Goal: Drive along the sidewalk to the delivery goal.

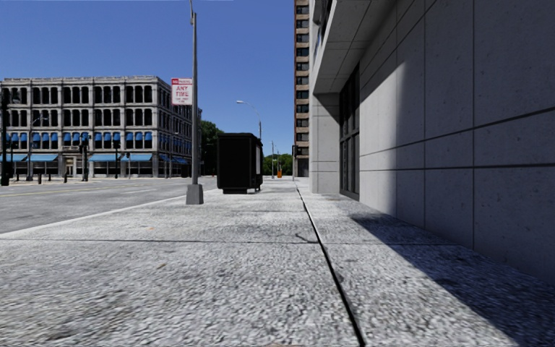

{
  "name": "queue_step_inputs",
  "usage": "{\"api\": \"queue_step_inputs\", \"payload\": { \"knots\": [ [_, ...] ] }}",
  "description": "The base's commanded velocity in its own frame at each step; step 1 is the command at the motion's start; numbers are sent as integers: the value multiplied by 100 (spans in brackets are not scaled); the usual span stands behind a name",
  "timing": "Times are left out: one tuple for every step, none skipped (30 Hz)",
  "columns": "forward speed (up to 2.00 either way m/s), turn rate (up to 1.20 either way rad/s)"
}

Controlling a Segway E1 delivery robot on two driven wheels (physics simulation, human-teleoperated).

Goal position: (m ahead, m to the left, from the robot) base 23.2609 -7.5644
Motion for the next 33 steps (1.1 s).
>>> {"api": "queue_step_inputs", "payload": {
  "knots": [
    [200,0],
    [200,0],
    [200,0],
    [200,0],
    [200,0],
    [200,0],
    [200,0],
    [200,0],
    [200,0],
    [200,0],
    [200,0],
    [200,0],
    [200,0],
    [200,0],
    [200,0],
    [200,0],
    [200,0],
    [200,0],
    [200,0],
    [200,0],
    [200,0],
    [200,0],
    [200,0],
    [200,0],
    [200,0],
    [200,0],
    [200,0],
    [200,0],
    [200,0],
    [200,0],
    [200,0],
    [200,0],
    [200,0]
  ]
}}
